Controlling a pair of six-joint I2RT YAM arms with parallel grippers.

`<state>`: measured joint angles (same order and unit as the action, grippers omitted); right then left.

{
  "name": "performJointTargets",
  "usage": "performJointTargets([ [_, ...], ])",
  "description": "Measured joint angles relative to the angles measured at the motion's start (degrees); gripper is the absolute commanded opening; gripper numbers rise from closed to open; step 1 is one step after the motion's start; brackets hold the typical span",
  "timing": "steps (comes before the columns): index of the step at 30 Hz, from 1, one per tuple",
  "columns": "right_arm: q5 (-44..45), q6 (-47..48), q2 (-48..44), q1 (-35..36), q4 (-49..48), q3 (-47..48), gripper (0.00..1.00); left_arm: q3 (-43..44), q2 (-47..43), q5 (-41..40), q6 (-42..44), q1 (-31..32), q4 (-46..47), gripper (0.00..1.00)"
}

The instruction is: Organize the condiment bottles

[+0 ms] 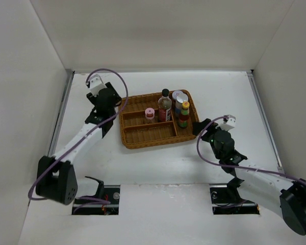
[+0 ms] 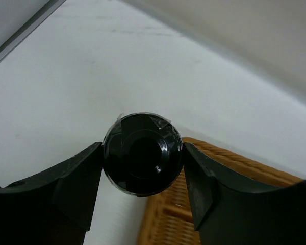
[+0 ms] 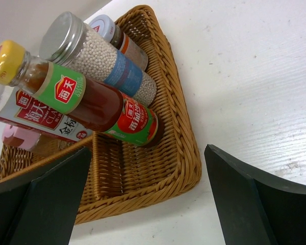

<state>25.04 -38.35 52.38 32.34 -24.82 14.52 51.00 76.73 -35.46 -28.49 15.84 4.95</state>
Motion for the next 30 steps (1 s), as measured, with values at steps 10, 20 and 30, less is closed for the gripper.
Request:
performJointTargets([
  [10,0.1,0.3,-1.1,0.0,-0.1,0.0,1.0,-2.7,-7.0,-0.5,-0.5,17.7,-0.5,0.39],
  [20,0.3,0.6,-1.3,0.0,-0.1,0.0,1.0,-6.5,-3.3,-0.1,-1.6,19.8,-1.9,0.4],
  [30,1.2,1.0,-1.8,0.1,-0.1,0.0,1.0,-9.8,0.5,1.0,-2.4,19.1,0.8,0.85],
])
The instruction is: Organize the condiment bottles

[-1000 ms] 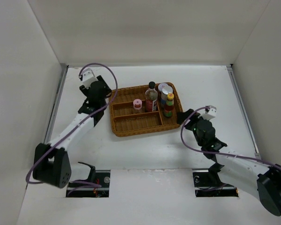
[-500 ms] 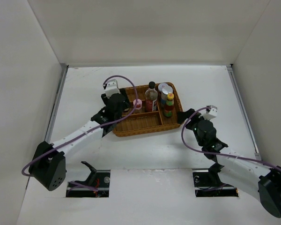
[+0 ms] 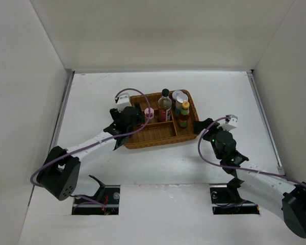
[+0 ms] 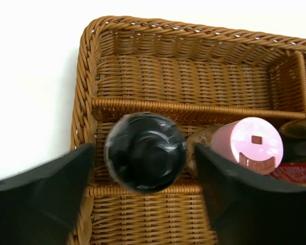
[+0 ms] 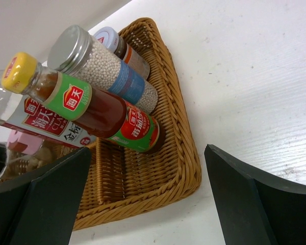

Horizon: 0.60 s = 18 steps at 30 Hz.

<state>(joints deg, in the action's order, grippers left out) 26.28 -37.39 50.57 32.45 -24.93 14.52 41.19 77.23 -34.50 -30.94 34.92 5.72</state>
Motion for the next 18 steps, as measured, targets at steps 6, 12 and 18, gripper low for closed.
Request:
performJointTargets([
  [6,1.6,0.1,-2.2,0.3,0.0,0.0,1.0,-0.1,-6.3,1.2,-0.3,-0.4,-0.3,1.0],
  [12,3.4,0.2,-4.9,0.2,0.0,-0.8,0.48,-1.8,-18.7,1.4,-1.1,-5.4,-1.8,1.0],
  [18,4.4,-0.8,-5.4,-0.3,1.1,-1.1,0.28,-8.9,-28.0,6.4,-8.0,-22.7,-6.1,1.0],
])
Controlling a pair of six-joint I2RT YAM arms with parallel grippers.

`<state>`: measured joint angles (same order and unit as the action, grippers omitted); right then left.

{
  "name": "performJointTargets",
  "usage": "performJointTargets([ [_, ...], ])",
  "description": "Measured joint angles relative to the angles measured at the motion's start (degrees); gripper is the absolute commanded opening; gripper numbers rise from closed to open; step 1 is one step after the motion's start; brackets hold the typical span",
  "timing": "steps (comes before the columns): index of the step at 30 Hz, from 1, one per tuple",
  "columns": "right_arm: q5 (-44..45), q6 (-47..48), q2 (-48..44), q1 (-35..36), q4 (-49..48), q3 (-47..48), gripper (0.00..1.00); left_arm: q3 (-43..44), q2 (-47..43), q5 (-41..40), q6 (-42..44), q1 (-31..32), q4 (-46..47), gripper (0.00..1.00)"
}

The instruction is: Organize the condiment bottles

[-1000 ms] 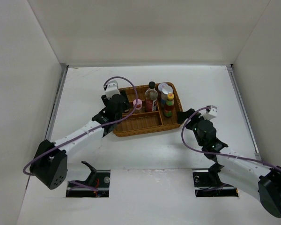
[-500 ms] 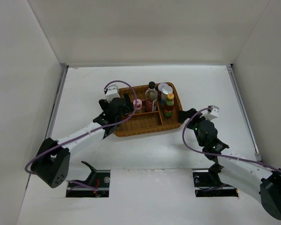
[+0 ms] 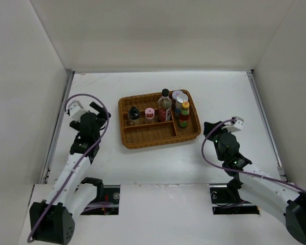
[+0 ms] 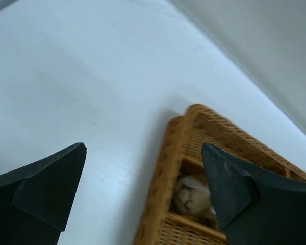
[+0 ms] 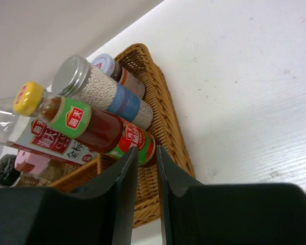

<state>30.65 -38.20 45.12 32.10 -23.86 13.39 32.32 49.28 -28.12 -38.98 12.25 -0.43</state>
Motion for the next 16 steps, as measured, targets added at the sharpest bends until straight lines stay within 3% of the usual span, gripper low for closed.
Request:
performJointTargets([
  [2,0.5,-0.4,0.1,-0.4,0.6,0.0,0.42,-2.7,0.3,3.8,-3.2,-6.2,-2.2,1.0],
  [5,1.1,-1.3,0.3,-1.0,1.4,0.0,0.74,-6.6,1.8,9.0,-6.7,-12.8,-5.7,1.0],
  [7,1.5,-1.6,0.0,-1.0,1.7,0.0,0.85,-8.7,2.2,10.9,-8.0,-15.1,-7.8,1.0],
  [16,3.1,-1.8,-1.4,-1.4,1.7,-0.2,0.91,-10.0,1.2,13.1,-9.7,-13.8,-10.4,1.0],
])
